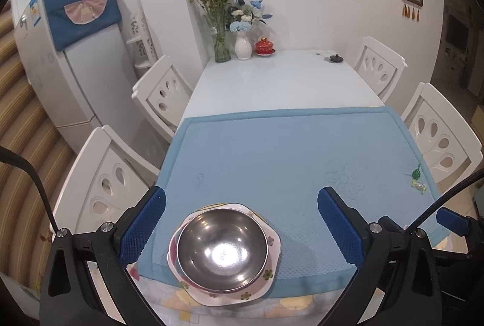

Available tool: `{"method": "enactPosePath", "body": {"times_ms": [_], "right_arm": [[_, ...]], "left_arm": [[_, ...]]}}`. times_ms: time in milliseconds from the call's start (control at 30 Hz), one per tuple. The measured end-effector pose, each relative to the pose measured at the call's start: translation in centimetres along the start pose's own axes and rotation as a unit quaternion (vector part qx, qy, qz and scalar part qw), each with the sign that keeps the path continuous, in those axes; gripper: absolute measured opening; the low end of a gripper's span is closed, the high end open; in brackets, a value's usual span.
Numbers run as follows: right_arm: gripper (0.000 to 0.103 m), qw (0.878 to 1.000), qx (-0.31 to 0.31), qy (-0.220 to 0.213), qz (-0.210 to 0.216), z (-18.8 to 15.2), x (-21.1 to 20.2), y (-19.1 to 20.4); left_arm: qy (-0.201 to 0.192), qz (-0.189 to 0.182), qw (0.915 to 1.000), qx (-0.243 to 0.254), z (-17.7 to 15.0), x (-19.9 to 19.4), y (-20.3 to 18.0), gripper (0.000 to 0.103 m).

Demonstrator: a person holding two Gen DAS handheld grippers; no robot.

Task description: Organize plates and bowls

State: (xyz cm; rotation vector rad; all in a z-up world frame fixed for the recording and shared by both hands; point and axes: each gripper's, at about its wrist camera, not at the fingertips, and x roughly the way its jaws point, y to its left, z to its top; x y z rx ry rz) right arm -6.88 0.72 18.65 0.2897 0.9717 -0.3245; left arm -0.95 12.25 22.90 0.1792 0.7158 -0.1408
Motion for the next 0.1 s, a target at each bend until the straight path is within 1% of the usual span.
{"method": "enactPosePath", "body": {"times_ms": [100], "right_arm": [[0.096,1.0,-0.011,0.002,0.002,-0.14,0.09,0.02]], "left_arm": [[-0.021,0.021,0.9996,0.001,-0.29,-0.59,-0.31,0.101]]}}
